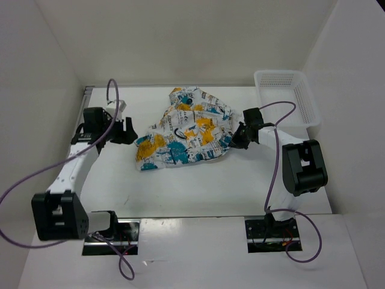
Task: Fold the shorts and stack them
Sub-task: Flatten the shorts out
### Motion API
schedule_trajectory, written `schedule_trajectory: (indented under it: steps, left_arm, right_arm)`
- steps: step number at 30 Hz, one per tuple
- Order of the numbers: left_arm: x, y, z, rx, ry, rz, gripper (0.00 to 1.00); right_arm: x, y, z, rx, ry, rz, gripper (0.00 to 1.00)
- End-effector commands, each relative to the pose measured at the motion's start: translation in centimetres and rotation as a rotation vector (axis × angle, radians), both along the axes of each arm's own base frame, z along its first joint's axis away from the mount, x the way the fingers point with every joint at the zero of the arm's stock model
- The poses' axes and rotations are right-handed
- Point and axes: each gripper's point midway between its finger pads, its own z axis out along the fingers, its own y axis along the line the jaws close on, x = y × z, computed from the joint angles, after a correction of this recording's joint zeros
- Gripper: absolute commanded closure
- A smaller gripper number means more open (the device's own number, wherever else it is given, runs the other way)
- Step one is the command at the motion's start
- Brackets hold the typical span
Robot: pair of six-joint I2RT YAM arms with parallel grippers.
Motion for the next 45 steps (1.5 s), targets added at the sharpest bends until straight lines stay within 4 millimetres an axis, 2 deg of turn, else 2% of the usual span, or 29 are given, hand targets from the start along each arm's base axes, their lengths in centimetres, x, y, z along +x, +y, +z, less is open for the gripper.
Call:
schedule_trajectory:
  steps: [1,2,3,4,5,6,7,8,11,12,13,17,21,23,26,30,38,39,42,43,45]
  left_arm:
    - [-4.3,0.1,0.1,-0.001,0.018,0.008,0.29]
    - [-5.8,-0.7,0.0,-0.033,0.007,-0.023,0.46]
    - [-6.8,-1.4,-0.9,-0.050,0.009,-0.048,0.60]
    - [-8.7,-1.8,-3.9,-0.066,0.049,-0.059,0.77]
    - [-9.5,-2.4,-4.1,-0.076,0.017,-0.085,0.79]
    - [-10.3,-3.0,-4.6,-0.100,0.007,-0.108,0.78]
    - [-10.2,-3.0,-4.8,-0.096,-0.030,-0.110,0.71]
    - [-11.1,-3.2,-5.5,-0.102,-0.039,-0.117,0.53]
    - [-11.2,-3.1,-5.3,-0.081,-0.092,-0.114,0.37]
    - [-11.7,-3.1,-6.5,-0.083,-0.072,-0.113,0.35]
    - [-11.3,-3.3,-6.1,-0.087,-0.118,-0.124,0.35]
    - [-12.1,-2.9,-7.8,-0.071,-0.085,-0.102,0.35]
    - [-11.5,-2.7,-8.5,-0.058,-0.156,-0.097,0.32]
    - [-11.6,-2.7,-9.3,-0.058,-0.147,-0.097,0.32]
    - [-11.8,-3.1,-10.2,-0.069,-0.122,-0.113,0.27]
    - [-11.3,-3.1,-11.1,-0.069,-0.114,-0.113,0.27]
    - [-9.3,-4.0,-12.2,-0.103,-0.063,-0.153,0.37]
    - [-8.8,-3.9,-11.9,-0.103,-0.069,-0.153,0.43]
    - [-9.0,-3.8,-11.9,-0.098,-0.038,-0.144,0.53]
    - [-8.5,-3.6,-11.3,-0.090,-0.045,-0.137,0.66]
    - [-8.4,-3.1,-10.7,-0.068,-0.024,-0.112,0.82]
  right_arm:
    - [0.4,-0.1,1.7,0.003,-0.045,-0.009,0.97]
    - [0.4,-0.1,1.7,0.003,-0.045,-0.009,0.97]
    - [0.4,-0.1,1.7,0.003,-0.045,-0.009,0.97]
    - [0.4,-0.1,1.7,0.003,-0.045,-0.009,0.97]
    - [0.7,0.0,2.1,0.005,-0.055,-0.009,0.97]
    - [0.7,0.0,2.1,0.005,-0.055,-0.009,0.97]
    - [0.7,0.0,2.1,0.005,-0.055,-0.009,0.97]
    - [0.5,-0.1,2.3,0.000,-0.056,-0.001,0.97]
    - [0.5,-0.1,2.2,-0.004,-0.059,0.006,0.97]
    - [0.5,-0.1,2.2,-0.004,-0.059,0.006,0.95]
    - [0.5,-0.1,2.2,-0.004,-0.059,0.006,0.95]
    - [0.4,0.0,2.1,0.003,-0.059,0.012,0.95]
    - [0.4,0.0,2.1,-0.001,-0.062,0.019,0.95]
    - [0.3,0.2,2.1,0.006,-0.060,0.024,0.95]
    - [0.3,0.2,2.1,0.006,-0.060,0.024,0.95]
    - [0.3,0.2,2.1,0.006,-0.060,0.024,0.95]
    - [0.4,0.2,2.5,0.008,-0.069,0.024,0.95]
    - [0.6,0.2,2.6,0.010,-0.078,0.024,0.95]
    - [0.6,0.2,2.6,0.010,-0.078,0.024,0.95]
    - [0.6,0.2,2.6,0.010,-0.078,0.024,0.95]
    - [0.6,0.2,2.9,0.011,-0.087,0.024,0.95]
